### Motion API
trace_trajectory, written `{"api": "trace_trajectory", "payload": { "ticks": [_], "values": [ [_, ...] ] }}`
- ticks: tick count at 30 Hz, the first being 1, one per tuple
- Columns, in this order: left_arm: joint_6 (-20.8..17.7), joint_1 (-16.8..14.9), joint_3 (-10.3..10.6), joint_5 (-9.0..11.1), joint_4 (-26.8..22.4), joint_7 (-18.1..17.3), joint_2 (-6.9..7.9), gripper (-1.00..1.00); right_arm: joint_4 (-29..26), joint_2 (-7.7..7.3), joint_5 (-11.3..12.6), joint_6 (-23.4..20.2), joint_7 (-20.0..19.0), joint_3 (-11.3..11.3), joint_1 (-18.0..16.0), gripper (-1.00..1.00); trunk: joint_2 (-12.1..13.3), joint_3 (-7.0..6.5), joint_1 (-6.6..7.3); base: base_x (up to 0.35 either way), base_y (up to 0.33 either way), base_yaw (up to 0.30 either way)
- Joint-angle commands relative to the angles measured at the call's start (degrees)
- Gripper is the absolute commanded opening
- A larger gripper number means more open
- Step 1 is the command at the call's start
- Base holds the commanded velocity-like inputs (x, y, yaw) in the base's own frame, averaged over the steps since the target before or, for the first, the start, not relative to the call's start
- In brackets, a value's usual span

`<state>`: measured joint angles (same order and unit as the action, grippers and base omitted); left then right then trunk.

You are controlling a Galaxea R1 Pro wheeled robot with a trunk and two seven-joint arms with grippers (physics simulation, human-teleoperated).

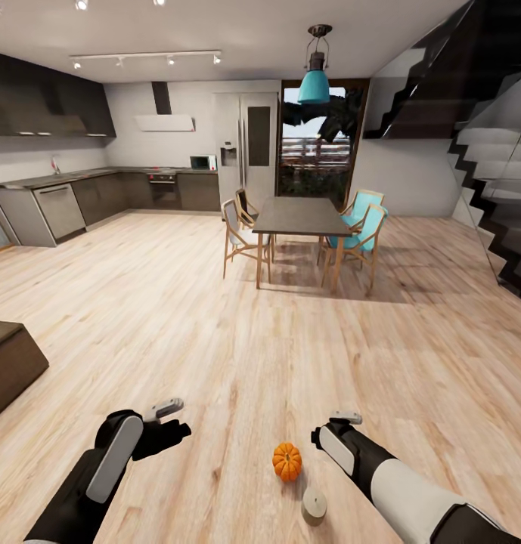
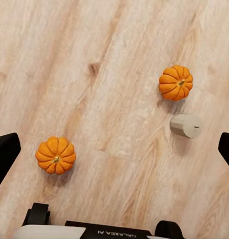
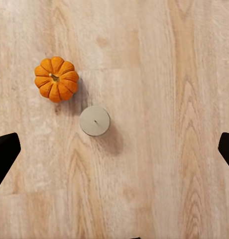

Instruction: Place each of the two pumpkins and all three candles from the living room inside a cabinet in the living room (use any cabinet), then make sure every cabinet is closed, and position the cauldron so it is next to a table in the living room.

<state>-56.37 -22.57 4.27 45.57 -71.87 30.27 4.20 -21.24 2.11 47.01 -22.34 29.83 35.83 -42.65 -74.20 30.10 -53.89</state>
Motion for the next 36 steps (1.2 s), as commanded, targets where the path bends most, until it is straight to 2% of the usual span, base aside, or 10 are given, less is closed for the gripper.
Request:
{"api": "trace_trajectory", "payload": {
  "ticks": [1, 19, 22, 26, 29, 36],
  "values": [
    [-0.08, -0.05, 0.09, 0.6, -0.07, 0.61, 0.03, 1.0, -0.09, -0.03, 0.37, -0.25, 0.4, 0.48, -0.06, 1.0, -0.45, 0.25, -0.23, 0.0, 0.0, 0.0],
    [-0.22, -0.02, -0.1, 0.77, -0.19, 0.71, -0.43, 1.0, -0.1, 0.0, 0.36, -0.18, 0.4, 0.64, -0.03, 1.0, -7.67, 3.48, -4.18, 0.0, 0.0, 0.0],
    [-0.23, -0.02, -0.07, 2.57, -0.2, 0.65, -0.36, 1.0, -0.28, 0.07, 0.42, -0.27, 0.45, 0.56, -0.1, 1.0, -8.88, 4.02, -4.84, 0.0, 0.0, 0.0],
    [-0.23, -0.04, 0.01, 6.4, -0.2, 0.69, 0.07, 1.0, -0.31, 0.08, 0.49, -0.29, 0.38, 0.48, -0.66, 1.0, -10.48, 4.73, -5.72, 0.0, 0.0, 0.0],
    [-0.23, -0.07, 0.03, 7.17, -0.19, 0.72, 0.18, 1.0, -0.39, 0.14, 0.51, 0.15, 0.14, 0.47, -0.8, 1.0, -11.68, 5.27, -6.38, 0.0, 0.0, 0.0],
    [-0.23, -0.06, 0.05, 7.56, -0.19, 0.7, 0.01, 1.0, -1.42, -0.14, 0.44, -0.29, 0.01, 0.52, -0.85, 1.0, -14.49, 6.53, -7.91, 0.0, 0.0, 0.0]
  ]
}}
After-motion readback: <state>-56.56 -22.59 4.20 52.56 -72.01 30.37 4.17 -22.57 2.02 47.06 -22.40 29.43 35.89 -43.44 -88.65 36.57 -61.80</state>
